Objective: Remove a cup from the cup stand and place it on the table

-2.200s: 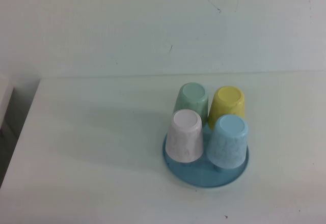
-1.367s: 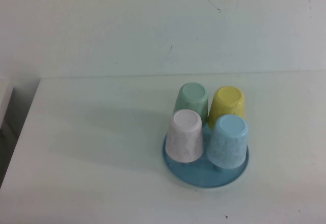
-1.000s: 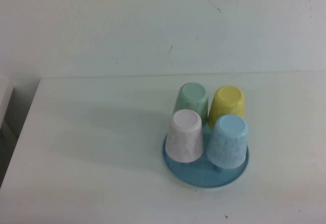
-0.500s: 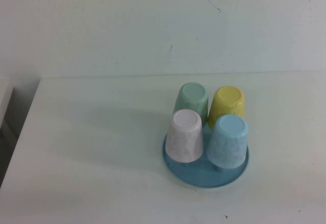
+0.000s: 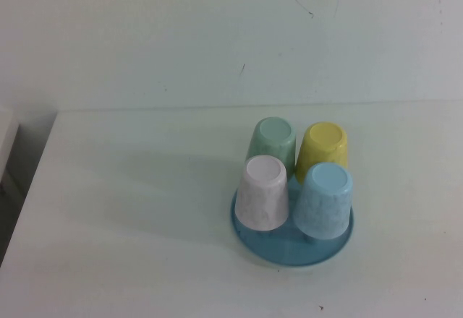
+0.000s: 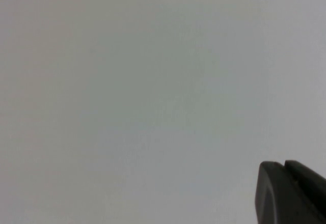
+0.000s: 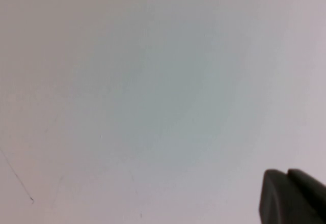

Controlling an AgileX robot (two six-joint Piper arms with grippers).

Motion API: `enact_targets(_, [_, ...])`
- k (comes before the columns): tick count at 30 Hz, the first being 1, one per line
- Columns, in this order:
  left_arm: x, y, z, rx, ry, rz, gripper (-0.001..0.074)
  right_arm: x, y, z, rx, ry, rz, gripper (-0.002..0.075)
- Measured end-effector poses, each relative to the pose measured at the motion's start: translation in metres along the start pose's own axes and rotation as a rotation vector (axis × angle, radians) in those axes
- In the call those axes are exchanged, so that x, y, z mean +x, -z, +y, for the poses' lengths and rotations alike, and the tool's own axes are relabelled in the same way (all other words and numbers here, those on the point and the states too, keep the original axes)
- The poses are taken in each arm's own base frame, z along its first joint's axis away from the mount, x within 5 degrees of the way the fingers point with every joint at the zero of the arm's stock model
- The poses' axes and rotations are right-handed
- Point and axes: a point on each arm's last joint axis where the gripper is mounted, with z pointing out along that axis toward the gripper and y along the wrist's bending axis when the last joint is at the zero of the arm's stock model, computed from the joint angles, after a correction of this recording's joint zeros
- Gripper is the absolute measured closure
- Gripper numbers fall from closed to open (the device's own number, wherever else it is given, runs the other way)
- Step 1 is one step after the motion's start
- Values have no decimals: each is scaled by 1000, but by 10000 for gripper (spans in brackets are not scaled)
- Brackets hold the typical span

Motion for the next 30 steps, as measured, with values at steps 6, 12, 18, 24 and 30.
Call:
enact_targets(6, [-6, -3, -3, 3, 70, 105, 738, -2, -4, -3, -5, 4, 126, 729])
enact_targets(12, [-39, -10, -14, 28, 44, 288, 738, -41, -16, -17, 7, 8, 287, 729])
enact_targets(18, [-53, -31, -22, 29, 36, 502, 738, -63, -46, -26, -22, -25, 527, 729])
enact_targets(24, [-52, -61, -32, 98, 26, 740, 738, -52, -86, -22, -138, -25, 821, 729])
enact_targets(30, [-43, -90, -45, 231, 35, 880, 738, -23, -120, -1, -414, -29, 1048, 729])
